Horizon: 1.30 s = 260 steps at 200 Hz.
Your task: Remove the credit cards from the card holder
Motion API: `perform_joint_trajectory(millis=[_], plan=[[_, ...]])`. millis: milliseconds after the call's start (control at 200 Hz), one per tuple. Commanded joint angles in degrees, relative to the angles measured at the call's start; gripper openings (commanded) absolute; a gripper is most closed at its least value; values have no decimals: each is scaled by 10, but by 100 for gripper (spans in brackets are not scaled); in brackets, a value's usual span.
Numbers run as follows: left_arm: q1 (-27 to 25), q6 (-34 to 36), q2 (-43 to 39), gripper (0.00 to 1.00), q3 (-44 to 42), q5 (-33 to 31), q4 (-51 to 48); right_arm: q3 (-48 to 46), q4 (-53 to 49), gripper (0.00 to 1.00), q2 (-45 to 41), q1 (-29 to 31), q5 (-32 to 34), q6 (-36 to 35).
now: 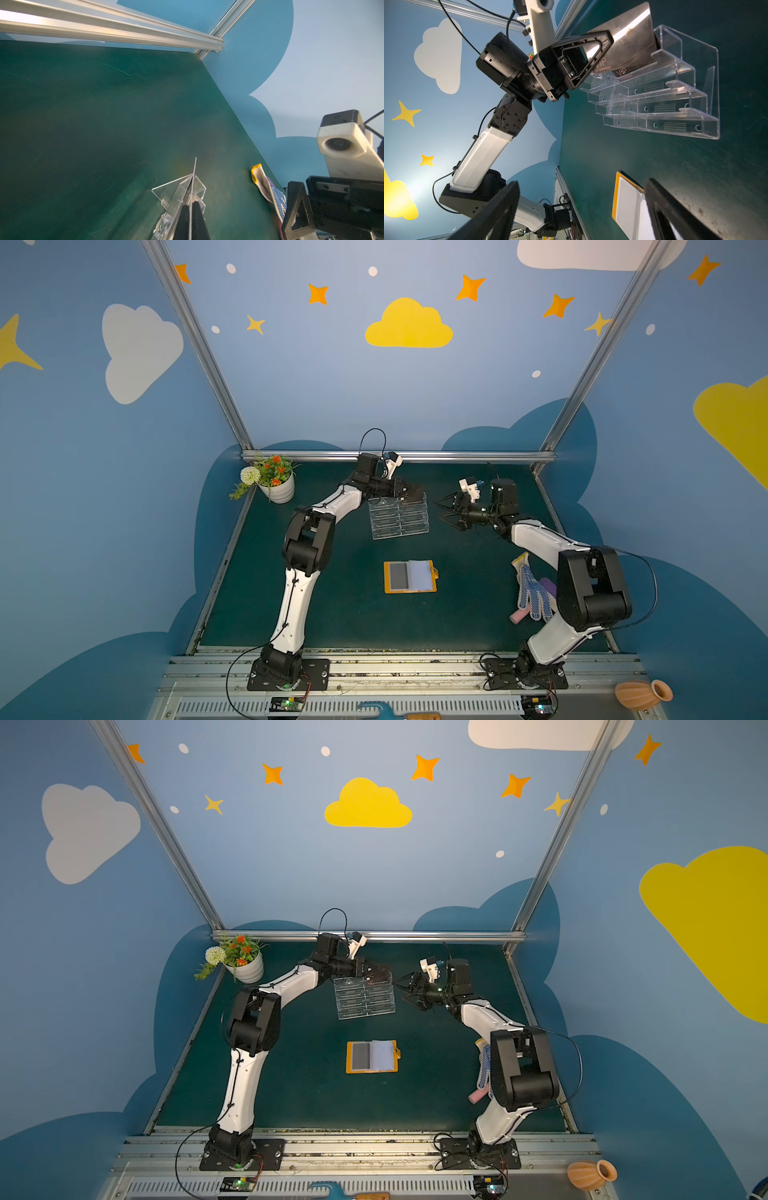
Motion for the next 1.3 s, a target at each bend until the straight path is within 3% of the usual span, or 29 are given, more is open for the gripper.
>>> perform_joint_trajectory(millis=[0, 430, 696, 881, 1036, 1211, 1296], plan=[[1, 31, 14, 4, 27, -1, -25, 11, 13, 92, 8, 4, -13, 4], [5, 113, 56, 4, 118, 13, -120, 20, 15, 92, 18, 15, -20, 6], [16, 130, 71, 5, 133, 32, -128, 26, 29, 92, 31, 23, -30, 17], [20, 130, 78, 8, 137, 43, -124, 27, 37, 92, 33, 26, -34, 24], [20, 122, 71, 17, 121, 44, -106, 27, 41, 92, 34, 28, -34, 27], [17, 126, 64, 17, 108, 35, -102, 29, 47, 92, 38, 30, -36, 33], [17, 124, 58, 23, 104, 36, -100, 29, 50, 92, 39, 31, -37, 36]])
